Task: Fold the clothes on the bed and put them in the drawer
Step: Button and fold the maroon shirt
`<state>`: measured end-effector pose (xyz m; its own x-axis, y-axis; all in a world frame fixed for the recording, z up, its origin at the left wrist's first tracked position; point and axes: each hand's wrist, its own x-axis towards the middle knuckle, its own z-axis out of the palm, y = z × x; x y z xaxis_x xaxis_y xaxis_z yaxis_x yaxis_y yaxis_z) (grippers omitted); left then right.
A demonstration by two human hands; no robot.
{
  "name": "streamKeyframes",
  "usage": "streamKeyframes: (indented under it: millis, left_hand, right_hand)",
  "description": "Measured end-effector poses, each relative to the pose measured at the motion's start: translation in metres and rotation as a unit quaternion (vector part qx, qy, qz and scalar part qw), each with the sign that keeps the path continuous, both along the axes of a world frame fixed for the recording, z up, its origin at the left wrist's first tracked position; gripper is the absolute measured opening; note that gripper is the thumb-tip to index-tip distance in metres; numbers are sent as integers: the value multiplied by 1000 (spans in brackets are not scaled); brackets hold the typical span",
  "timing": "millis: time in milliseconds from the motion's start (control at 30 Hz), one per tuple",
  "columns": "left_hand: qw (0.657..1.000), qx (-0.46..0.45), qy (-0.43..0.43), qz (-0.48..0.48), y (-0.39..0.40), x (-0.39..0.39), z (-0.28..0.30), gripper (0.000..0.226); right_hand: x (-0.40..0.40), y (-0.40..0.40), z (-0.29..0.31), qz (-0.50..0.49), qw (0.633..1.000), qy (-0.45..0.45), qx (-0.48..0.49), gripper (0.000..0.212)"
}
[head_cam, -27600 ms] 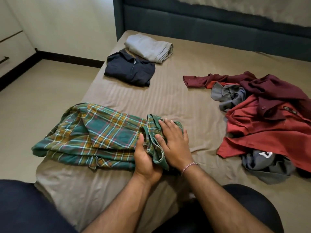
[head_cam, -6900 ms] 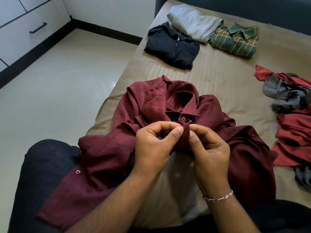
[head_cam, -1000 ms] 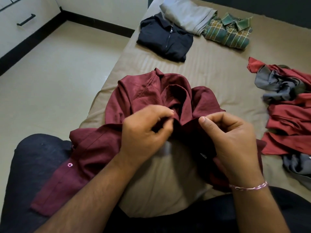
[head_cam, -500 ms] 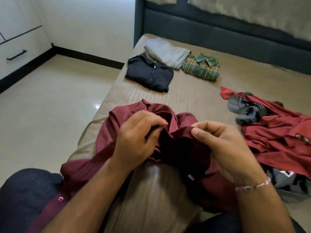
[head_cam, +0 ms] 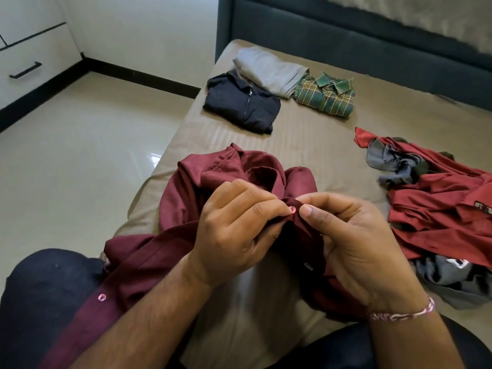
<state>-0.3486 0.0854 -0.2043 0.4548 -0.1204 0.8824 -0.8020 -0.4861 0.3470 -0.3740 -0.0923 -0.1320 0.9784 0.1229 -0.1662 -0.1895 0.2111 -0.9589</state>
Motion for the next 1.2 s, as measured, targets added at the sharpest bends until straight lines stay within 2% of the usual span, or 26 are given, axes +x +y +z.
streamKeyframes:
  millis: [200, 333, 733, 933, 1033, 1200]
  left_hand:
    - [1000, 25, 15, 2, 3, 4, -5, 8]
    - [999, 42, 25, 8, 0, 4, -10, 7]
    - [998, 39, 37, 41, -13, 5, -25, 14]
    - [998, 31, 31, 40, -13, 7, -26, 14]
    - [998, 25, 24, 47, -12, 8, -24, 14]
    - [998, 21, 12, 61, -13, 8, -26, 19]
  right_hand:
    - [7, -2, -9, 19, 999, -33, -20, 21]
    - [11, -7, -23, 39, 992, -103, -69, 15]
    - [7, -13, -57, -30, 973, -195, -121, 15]
    - [8, -13, -62, -40, 971, -210, -106, 15]
    - [7, -10, -63, -45, 977, -187, -93, 17]
    - [5, -8, -64, -59, 972, -194, -118, 11]
